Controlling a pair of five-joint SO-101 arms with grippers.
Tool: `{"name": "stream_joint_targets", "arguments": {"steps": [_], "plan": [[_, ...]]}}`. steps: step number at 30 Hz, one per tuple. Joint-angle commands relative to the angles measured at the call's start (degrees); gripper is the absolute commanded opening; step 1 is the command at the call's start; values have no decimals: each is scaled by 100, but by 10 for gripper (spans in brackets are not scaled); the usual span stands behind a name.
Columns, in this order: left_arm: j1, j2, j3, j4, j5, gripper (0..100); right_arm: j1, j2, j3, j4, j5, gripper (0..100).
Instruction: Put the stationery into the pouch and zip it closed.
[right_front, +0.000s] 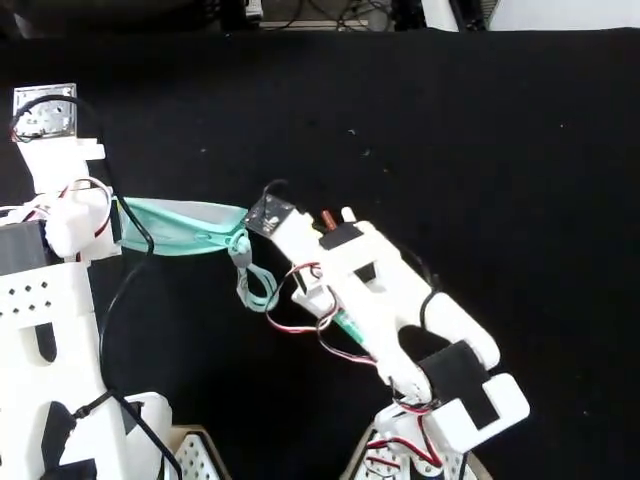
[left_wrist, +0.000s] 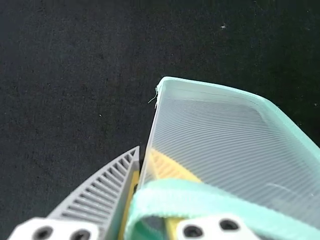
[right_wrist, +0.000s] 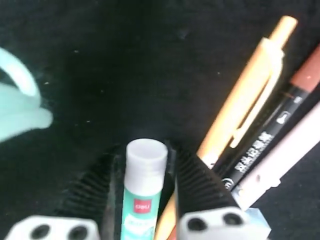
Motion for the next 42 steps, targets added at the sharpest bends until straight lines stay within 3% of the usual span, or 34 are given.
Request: {"name": "stream_joint_targets", "arguments": {"steps": [1,10,16,21,32,42], "plan": [[-40,114,259,-123,9,30,-18,-796,57,220,26,12],[-31,114,259,-97,9,30,9,-5121,479,1169,26,12],[-31,114,259,-88,9,30,-35,-6914,-163,932,-53,12],[-31,114,268,-79,9,30,-440,-7029,-163,-633,-624,13],[-31,114,268,-79,9,30,-2031,-7029,796,-4062,-607,13],[-31,114,268,-79,18,30,-2462,-6545,1464,-5433,-695,12]]}}
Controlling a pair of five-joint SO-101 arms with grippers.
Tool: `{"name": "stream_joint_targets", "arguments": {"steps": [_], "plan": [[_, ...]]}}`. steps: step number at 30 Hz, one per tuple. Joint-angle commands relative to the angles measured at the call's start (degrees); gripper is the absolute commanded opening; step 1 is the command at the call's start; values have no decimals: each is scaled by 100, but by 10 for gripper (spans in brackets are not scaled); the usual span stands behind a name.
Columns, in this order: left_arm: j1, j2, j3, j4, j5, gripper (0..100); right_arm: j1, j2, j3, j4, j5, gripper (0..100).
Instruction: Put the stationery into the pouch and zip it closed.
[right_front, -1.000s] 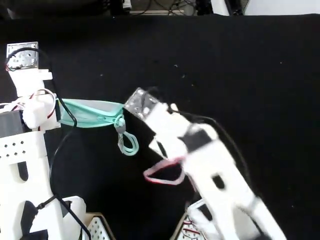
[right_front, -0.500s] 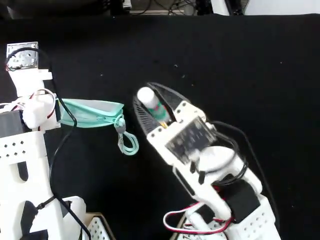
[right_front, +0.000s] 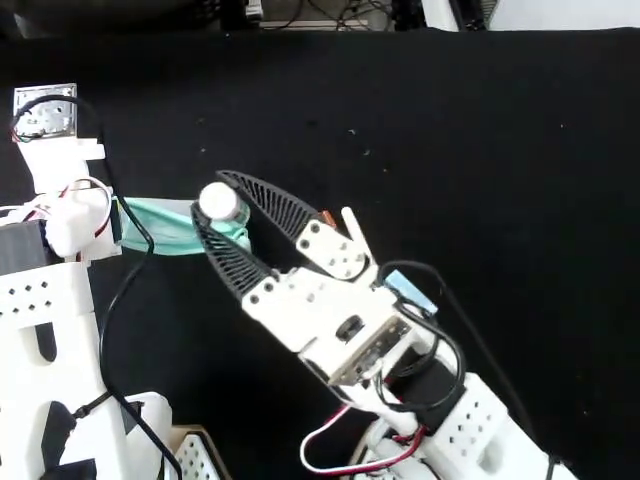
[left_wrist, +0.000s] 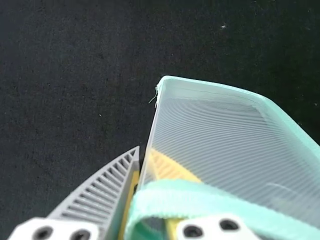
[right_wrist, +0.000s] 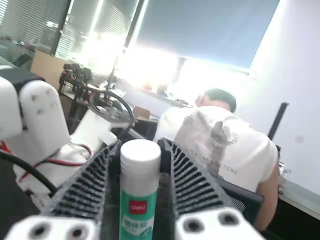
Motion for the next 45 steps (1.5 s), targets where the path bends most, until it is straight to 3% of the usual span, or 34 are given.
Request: {"name": "stream_joint_targets", "arguments": {"steps": [1,5,15,25,32,37,42,45], "plan": [[-31,114,268,-79,18,30,-378,462,-119,-475,-193,12],[-31,114,268,-79,18,30,-703,1200,-426,-615,-492,12],[-31,114,259,-79,18,30,-677,2035,-286,-1178,-484,12],[-31,114,259,-79,18,30,264,2774,-84,-1538,-510,12],[-31,114,259,-79,18,30,290,3363,-48,-1398,-475,13],[-31,114,259,-79,18,30,273,3433,-664,62,-475,33],[-31,114,259,-79,18,30,273,3433,-2193,2637,-519,260],[-31,114,259,-79,18,30,237,3424,-3002,3745,-519,295]]}}
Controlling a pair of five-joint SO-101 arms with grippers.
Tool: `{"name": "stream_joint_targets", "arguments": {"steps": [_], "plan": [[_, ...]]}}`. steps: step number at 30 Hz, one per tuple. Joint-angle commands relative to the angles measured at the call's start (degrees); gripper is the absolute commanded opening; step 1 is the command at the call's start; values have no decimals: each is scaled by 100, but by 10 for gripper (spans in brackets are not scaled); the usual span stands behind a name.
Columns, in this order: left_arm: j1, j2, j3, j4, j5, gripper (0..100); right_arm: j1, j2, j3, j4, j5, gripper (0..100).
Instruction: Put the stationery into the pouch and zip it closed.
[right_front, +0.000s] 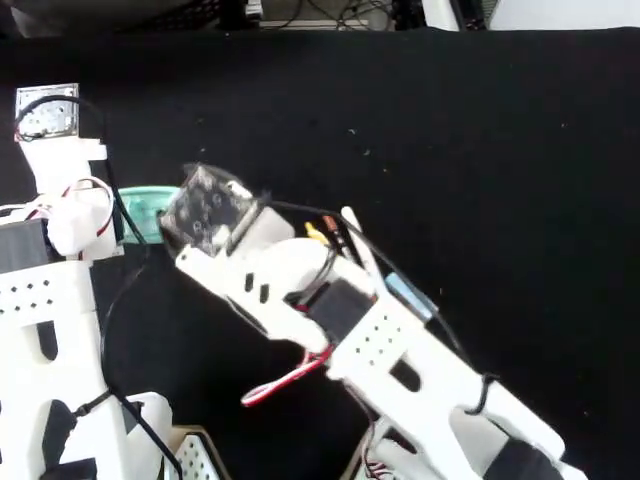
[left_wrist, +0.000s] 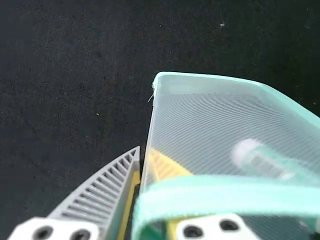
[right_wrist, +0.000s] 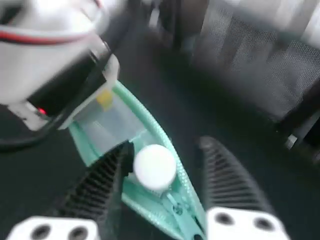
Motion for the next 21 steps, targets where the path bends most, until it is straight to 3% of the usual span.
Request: {"name": "stream_joint_targets", "arguments": {"steps": [1,9,15,21], "plan": [[-40,105,207,-70,-9,30,53,-40,-1200,1415,-35,288],[-40,105,207,-70,-9,30,0,-1262,-2492,2576,0,258],[-40,105,207,-70,-9,30,1477,-2237,-2264,2831,-44,249],[-40,105,207,-70,-9,30,2646,-2062,-154,3077,-44,69]]}}
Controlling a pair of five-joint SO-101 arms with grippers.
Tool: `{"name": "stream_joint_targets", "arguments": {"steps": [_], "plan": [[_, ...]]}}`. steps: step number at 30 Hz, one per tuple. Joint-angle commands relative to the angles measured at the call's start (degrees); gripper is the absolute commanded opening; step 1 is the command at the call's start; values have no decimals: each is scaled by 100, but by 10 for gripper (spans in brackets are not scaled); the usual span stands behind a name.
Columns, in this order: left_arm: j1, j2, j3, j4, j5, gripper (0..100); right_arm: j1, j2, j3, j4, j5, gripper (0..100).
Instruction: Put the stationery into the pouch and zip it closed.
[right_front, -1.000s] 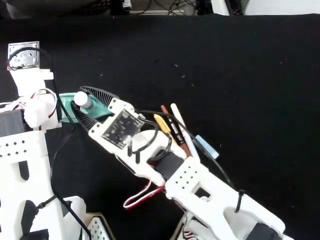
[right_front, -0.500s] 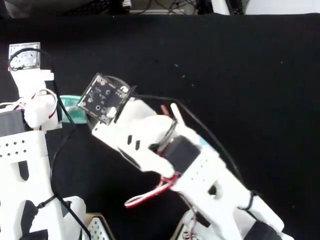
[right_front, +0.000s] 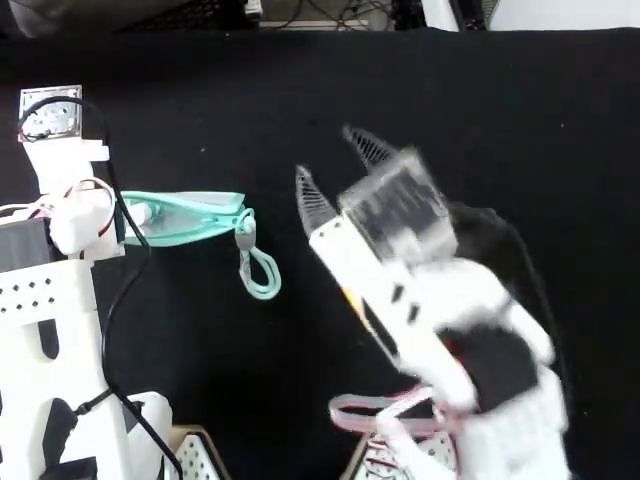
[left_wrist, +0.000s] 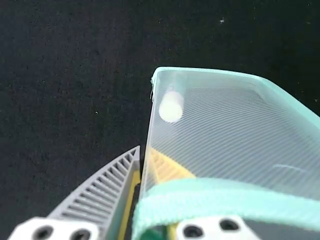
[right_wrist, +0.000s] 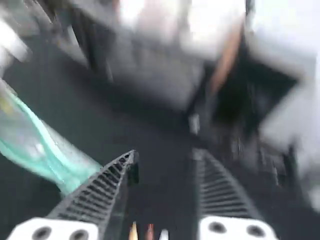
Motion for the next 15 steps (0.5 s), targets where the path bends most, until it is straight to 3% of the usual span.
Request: {"name": "stream_joint_targets", "arguments": {"steps": [1,5,10,15], "plan": [[-40,105,180,-70,18,30,536,215,1314,-185,-62,68],[-40,105,180,-70,18,30,818,1147,2273,-932,-44,120],[-40,105,180,-70,18,30,818,2800,2097,-1152,-9,214],[-40,105,180,-70,18,30,721,4259,1578,-1512,26,175]]}}
